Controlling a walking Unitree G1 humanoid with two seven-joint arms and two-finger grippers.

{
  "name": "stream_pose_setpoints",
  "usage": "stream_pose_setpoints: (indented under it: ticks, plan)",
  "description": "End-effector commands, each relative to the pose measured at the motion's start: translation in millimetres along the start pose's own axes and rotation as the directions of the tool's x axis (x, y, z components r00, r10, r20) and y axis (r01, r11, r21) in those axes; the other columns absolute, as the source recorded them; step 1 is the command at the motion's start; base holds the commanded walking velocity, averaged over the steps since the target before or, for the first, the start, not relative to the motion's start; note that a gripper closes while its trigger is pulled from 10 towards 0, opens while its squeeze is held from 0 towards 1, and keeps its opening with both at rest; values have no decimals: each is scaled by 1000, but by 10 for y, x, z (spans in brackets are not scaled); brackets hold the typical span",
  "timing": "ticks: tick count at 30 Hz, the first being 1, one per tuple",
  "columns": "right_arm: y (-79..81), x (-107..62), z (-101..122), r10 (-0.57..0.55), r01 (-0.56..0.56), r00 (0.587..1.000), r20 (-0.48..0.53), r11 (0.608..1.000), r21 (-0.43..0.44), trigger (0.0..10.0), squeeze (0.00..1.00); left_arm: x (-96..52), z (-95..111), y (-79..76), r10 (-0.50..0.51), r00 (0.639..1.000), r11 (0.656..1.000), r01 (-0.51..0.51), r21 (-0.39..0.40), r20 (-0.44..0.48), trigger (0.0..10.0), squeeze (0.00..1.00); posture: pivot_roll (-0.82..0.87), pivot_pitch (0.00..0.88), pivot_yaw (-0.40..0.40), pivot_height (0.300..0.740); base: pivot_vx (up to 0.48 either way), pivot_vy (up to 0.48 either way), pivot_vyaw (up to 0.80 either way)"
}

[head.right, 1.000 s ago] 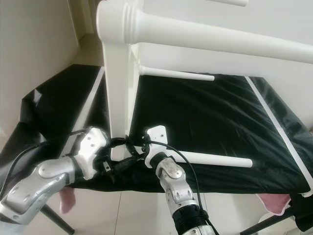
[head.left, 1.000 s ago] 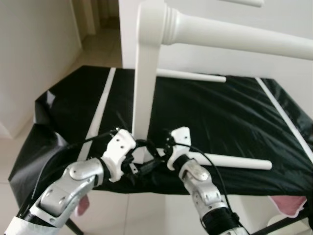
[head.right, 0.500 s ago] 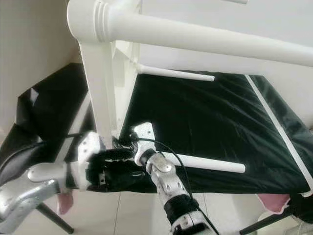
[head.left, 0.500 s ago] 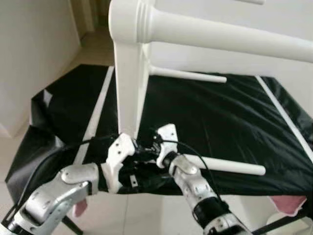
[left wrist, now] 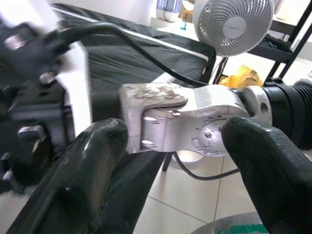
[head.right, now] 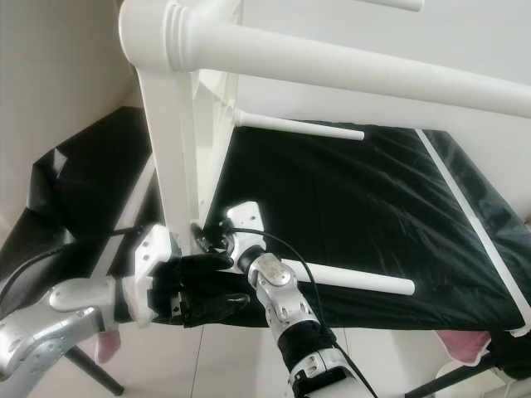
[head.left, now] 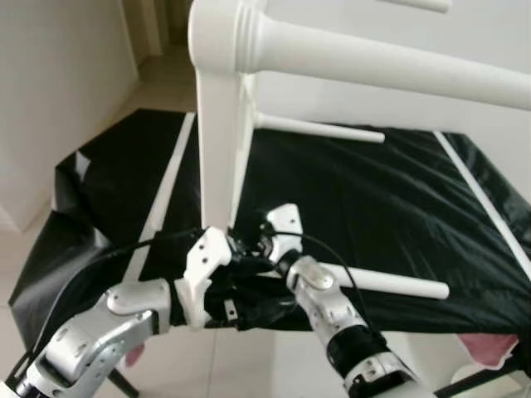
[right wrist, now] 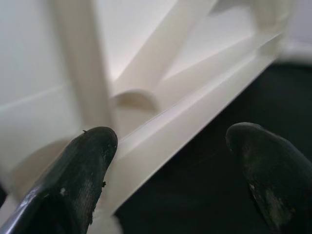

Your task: Building children table

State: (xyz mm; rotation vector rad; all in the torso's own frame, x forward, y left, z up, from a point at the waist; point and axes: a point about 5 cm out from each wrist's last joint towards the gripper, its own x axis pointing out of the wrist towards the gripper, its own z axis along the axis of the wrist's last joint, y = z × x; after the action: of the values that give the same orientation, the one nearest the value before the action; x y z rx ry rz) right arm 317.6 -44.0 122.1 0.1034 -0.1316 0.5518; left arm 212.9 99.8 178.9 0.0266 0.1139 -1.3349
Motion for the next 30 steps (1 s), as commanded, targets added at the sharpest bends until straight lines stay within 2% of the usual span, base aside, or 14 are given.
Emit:
stream_pose_setpoints:
  ticks: [1,5,8,9,12,13,16,17,19,20,21,24,25,30]
  plan:
    - [-104,-65,26,-64,64,998,26,998,-17,10000,0,19,7,-37,-22,1000,1000,22,10,-2,10000,0,112,0,-84,740,0,0,0]
    - [-233,-172,51,-151,153,987,51,987,-43,10000,0,33,-12,-39,-20,1000,1000,20,7,-4,10000,0,104,0,-83,740,0,0,0]
    - [-472,-373,75,-329,334,941,78,941,-61,10000,0,48,-29,-51,-29,1000,1000,29,5,-11,10000,0,86,0,-77,740,0,0,0]
    - [-472,-373,75,-329,334,941,78,941,-61,10000,0,48,-29,-51,-29,1000,1000,29,5,-11,10000,0,86,0,-77,740,0,0,0]
    - [-640,-544,79,-477,483,875,84,871,-93,10000,0,69,-34,-49,-38,999,999,38,6,-11,10000,0,70,0,-68,740,0,0,0]
    - [-640,-544,79,-477,483,875,84,871,-93,10000,0,69,-34,-49,-38,999,999,38,6,-11,10000,0,70,0,-68,740,0,0,0]
    - [-732,-677,30,-586,589,808,60,802,-97,10000,0,85,-43,-34,-46,999,999,47,10,-15,10000,0,63,0,-62,740,0,0,0]
    - [-732,-677,30,-586,589,808,60,802,-97,10000,0,85,-43,-34,-46,999,999,47,10,-15,10000,0,63,0,-62,740,0,0,0]
    - [-788,-829,-15,-663,664,747,38,745,-60,10000,0,87,-37,-20,-50,999,999,50,14,-16,10000,0,62,0,-61,740,0,0,0]
    - [-785,-898,-45,-673,673,740,19,740,-8,10000,0,83,-44,-10,-47,999,999,48,23,-25,10000,0,61,0,-60,740,0,0,0]
    - [-785,-898,-45,-673,673,740,19,740,-8,10000,0,83,-44,-10,-47,999,999,48,23,-25,10000,0,61,0,-60,740,0,0,0]
    - [-808,-1084,-93,-703,702,712,6,712,18,10000,0,75,-54,-2,-44,999,999,45,26,-33,10000,0,59,0,-58,740,0,0,0]
    - [-808,-1084,-93,-703,702,712,6,712,18,10000,0,75,-54,-2,-44,999,999,45,26,-33,10000,0,59,0,-58,740,0,0,0]
    - [-826,-1303,-133,-730,730,683,-13,681,52,10000,0,73,-56,-5,-44,999,999,45,25,-29,10000,0,57,0,-62,740,0,0,0]
